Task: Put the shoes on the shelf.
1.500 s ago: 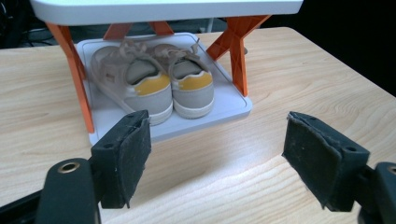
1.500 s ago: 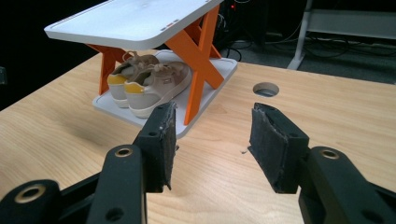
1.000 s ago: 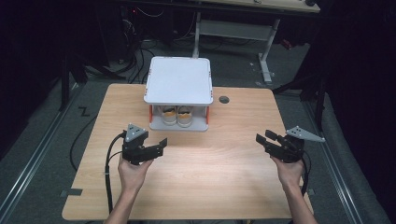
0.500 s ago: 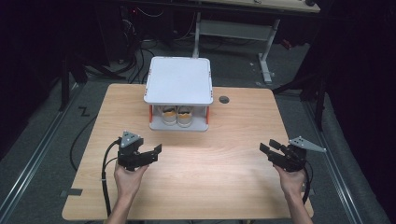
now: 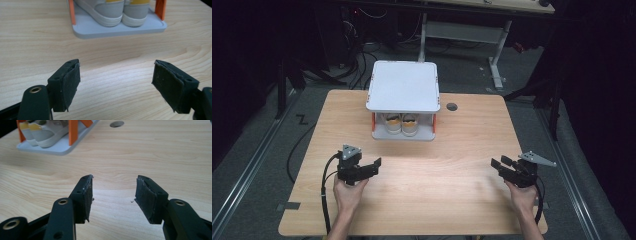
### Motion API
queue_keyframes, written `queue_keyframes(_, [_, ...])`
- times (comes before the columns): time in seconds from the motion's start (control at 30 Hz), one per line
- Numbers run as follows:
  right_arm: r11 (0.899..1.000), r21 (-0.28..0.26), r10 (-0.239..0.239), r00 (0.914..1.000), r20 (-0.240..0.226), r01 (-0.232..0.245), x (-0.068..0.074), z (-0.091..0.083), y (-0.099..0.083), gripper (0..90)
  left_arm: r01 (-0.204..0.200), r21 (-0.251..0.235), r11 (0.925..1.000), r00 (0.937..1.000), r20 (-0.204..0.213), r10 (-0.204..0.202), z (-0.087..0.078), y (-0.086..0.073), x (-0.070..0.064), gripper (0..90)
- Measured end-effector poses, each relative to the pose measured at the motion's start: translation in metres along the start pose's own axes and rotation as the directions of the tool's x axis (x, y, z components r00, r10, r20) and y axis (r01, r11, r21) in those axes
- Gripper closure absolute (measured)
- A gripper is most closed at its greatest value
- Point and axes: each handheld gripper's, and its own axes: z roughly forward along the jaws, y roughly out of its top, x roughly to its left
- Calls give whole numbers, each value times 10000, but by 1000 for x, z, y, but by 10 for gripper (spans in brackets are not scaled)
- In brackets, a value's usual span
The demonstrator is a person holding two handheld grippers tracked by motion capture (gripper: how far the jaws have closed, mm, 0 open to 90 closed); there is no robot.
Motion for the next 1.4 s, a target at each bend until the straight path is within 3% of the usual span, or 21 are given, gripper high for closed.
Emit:
queue_keyframes(0.23, [9981, 609, -20, 9990, 455, -8, -6, 15, -8, 480, 193, 429, 9989, 9993, -341, -178, 13, -6, 11, 228])
queue_keyframes(0.57, [9942, 1061, -282, 9949, 966, 179, -10, 33, -12, 482, 454, 534, 9975, 9946, -956, -402, 26, -11, 21, 234])
queue_keyframes(0.87, [9917, 1243, -509, 9894, 1358, 339, -12, 43, -15, 479, 139, 725, 9973, 9905, -1372, -39, 36, -13, 22, 236])
queue_keyframes(1.4, [9872, 1478, -850, 9820, 1687, 600, -11, 52, -19, 467, -44, 939, 9956, 9840, -1771, 210, 47, -18, 23, 236])
